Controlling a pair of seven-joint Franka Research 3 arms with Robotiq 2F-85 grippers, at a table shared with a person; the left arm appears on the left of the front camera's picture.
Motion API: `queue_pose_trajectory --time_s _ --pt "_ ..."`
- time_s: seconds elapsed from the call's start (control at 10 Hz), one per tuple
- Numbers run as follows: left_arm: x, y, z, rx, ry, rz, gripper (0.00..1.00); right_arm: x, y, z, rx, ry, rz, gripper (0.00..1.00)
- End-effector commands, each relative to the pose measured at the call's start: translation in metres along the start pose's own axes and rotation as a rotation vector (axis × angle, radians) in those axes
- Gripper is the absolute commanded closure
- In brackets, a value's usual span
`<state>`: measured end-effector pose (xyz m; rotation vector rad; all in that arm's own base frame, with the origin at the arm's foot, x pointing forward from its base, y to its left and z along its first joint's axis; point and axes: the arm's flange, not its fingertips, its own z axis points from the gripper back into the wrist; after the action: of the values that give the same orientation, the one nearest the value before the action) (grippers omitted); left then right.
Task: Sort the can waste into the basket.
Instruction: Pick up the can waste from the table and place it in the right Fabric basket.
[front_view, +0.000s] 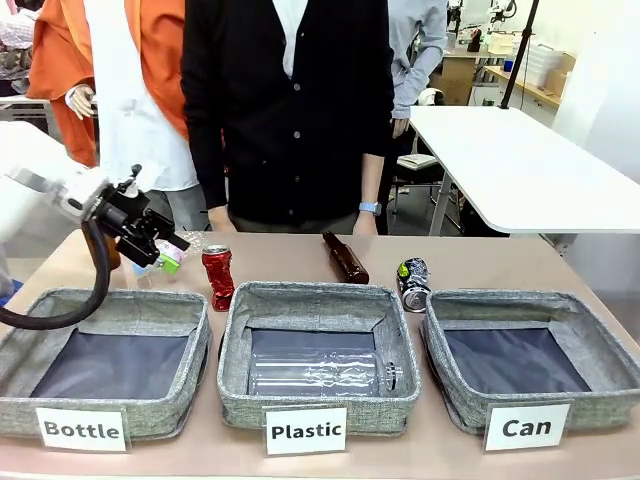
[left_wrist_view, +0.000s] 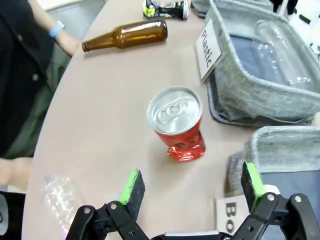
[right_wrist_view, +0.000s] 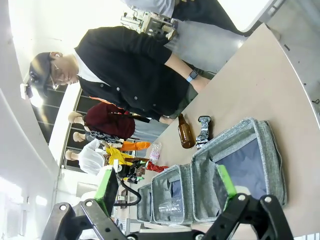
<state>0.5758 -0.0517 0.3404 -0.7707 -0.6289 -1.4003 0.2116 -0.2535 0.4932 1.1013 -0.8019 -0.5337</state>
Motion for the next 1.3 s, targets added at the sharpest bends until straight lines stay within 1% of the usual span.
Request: queue_pose_trajectory --time_s 0.0,0.2,0.3,0.5,0.7,0.9,1.0,1.2 --pt "0.0 0.021 -0.005 -0.025 0.018 0.011 0.0 0.003 0.001 -0.001 0.024 -0.013 0.027 0.0" --pt "-0.005 0.031 -0.016 -0.054 0.025 0.04 0.0 0.003 0.001 -0.001 0.024 -0.013 0.027 0.0" --pt "-0.009 0.034 -0.022 -0.05 0.026 0.061 0.0 0.003 0.001 -0.001 0.024 -0.013 0.027 0.0" --pt "-0.011 0.037 -0.035 -0.06 -0.006 0.073 0.0 0.003 0.001 -0.001 0.024 -0.013 0.027 0.0" --pt "-0.007 0.034 -0.049 -0.068 -0.047 0.065 0.0 0.003 0.001 -0.001 0.024 -0.013 0.027 0.0" --pt "-0.004 0.033 -0.062 -0.093 -0.063 0.052 0.0 0.003 0.001 -0.001 0.024 -0.013 0.027 0.0" --pt "-0.002 0.031 -0.068 -0.084 -0.074 0.039 0.0 0.003 0.001 -0.001 0.024 -0.013 0.027 0.0" --pt "0.0 0.027 -0.073 -0.103 -0.124 0.026 0.0 0.003 0.001 -0.001 0.024 -0.013 0.027 0.0"
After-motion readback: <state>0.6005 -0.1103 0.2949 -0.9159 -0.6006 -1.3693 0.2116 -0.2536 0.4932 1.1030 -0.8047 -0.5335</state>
